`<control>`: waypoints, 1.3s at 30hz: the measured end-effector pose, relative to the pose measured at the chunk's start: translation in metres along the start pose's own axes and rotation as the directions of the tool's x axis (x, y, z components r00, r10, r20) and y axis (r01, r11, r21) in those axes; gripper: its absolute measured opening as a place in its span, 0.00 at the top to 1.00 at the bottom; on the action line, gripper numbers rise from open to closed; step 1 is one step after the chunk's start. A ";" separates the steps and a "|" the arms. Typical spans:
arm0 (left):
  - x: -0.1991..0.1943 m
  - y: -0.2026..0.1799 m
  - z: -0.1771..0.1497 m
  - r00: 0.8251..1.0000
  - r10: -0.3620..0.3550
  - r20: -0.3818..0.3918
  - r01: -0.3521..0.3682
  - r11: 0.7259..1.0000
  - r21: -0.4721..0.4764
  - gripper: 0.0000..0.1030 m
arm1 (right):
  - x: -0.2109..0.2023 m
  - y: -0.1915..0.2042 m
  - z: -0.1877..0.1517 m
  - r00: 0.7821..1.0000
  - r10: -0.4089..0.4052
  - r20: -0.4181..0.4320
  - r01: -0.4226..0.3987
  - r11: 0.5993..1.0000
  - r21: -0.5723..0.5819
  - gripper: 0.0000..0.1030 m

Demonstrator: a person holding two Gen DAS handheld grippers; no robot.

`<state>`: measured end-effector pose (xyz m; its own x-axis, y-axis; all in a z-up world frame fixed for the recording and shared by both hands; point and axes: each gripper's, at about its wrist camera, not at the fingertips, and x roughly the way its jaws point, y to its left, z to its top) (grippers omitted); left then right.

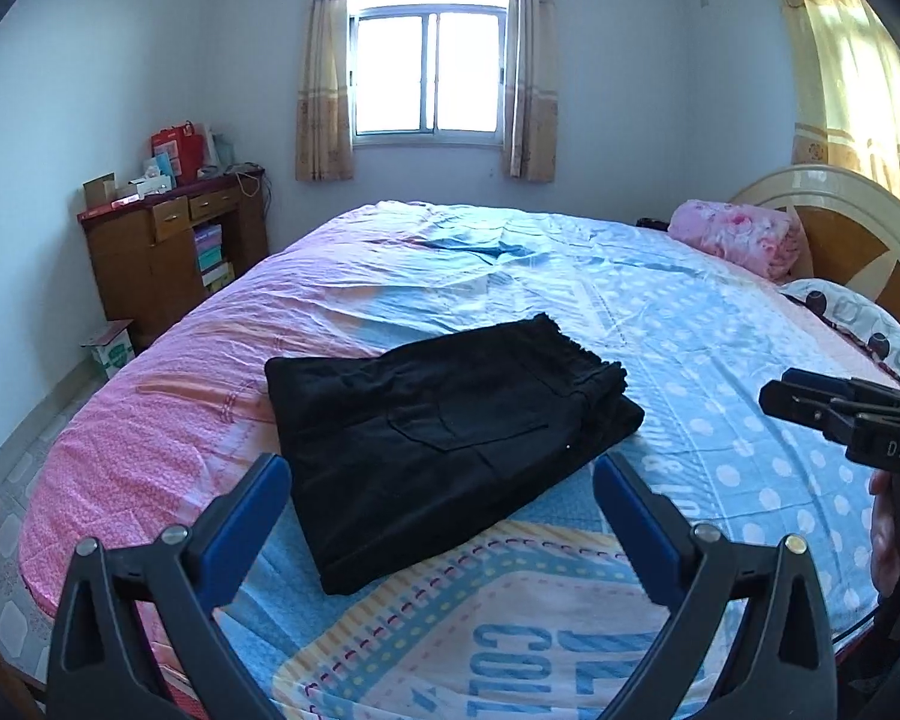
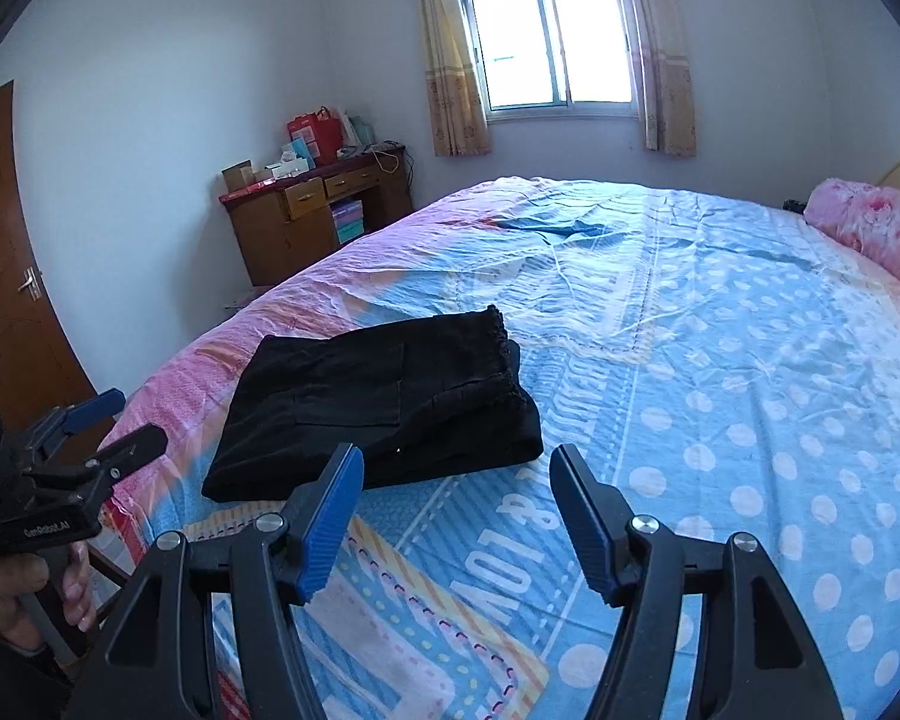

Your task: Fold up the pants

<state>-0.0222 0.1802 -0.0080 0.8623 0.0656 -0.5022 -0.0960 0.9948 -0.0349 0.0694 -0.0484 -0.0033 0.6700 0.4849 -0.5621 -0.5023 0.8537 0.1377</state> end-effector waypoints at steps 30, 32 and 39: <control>0.001 -0.004 0.001 1.000 -0.020 -0.019 0.020 1.000 0.005 0.00 | -0.011 0.010 -0.003 1.000 0.015 0.010 -0.015 1.000 -0.008 0.35; 0.003 -0.004 0.000 0.999 -0.021 -0.029 0.022 1.000 0.013 0.00 | -0.011 0.010 -0.003 1.000 0.017 0.011 -0.017 1.000 -0.007 0.36; 0.005 -0.003 -0.001 0.999 -0.015 -0.033 0.016 1.000 0.014 0.00 | -0.013 0.013 -0.004 1.000 0.021 0.017 -0.020 1.000 -0.013 0.35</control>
<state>-0.0185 0.1774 -0.0114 0.8468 0.0479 -0.5297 -0.0756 0.9967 -0.0307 0.0517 -0.0442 0.0021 0.6688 0.5056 -0.5451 -0.5227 0.8411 0.1388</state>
